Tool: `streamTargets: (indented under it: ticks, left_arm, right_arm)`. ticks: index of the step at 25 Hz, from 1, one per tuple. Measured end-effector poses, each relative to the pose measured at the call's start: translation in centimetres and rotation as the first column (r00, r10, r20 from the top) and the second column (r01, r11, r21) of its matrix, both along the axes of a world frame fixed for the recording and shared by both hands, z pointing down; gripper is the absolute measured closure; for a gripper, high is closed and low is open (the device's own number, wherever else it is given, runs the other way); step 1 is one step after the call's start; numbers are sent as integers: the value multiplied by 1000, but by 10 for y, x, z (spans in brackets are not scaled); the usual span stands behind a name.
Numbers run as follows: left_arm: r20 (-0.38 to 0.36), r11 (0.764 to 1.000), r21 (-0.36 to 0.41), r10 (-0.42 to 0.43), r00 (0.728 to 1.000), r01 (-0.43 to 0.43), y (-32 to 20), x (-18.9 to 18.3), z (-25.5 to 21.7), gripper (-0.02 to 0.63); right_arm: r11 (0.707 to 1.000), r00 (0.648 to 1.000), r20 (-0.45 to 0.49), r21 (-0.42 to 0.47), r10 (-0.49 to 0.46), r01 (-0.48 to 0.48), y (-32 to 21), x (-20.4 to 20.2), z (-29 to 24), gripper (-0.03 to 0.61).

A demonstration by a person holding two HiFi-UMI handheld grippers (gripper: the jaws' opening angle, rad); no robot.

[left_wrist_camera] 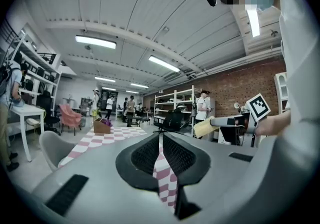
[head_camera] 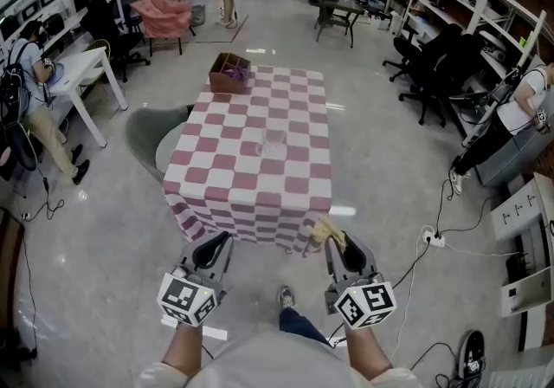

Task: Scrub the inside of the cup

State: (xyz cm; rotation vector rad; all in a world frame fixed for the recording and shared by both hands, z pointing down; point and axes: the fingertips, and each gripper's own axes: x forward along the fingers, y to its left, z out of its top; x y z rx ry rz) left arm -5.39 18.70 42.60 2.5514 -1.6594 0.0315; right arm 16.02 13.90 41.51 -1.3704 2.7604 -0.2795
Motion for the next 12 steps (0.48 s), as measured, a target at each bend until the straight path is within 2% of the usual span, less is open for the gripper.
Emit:
streamTargets:
  ticks: [7, 12]
  left_arm:
    - [43, 1000, 11, -25, 999, 25, -64, 19, -14, 566]
    - [50, 999, -4, -40, 998, 41, -105, 34, -10, 566]
  right_arm:
    - [999, 998, 39, 14, -42, 41, -68, 15, -4, 472]
    - [998, 997, 34, 17, -63, 63, -112, 30, -8, 472]
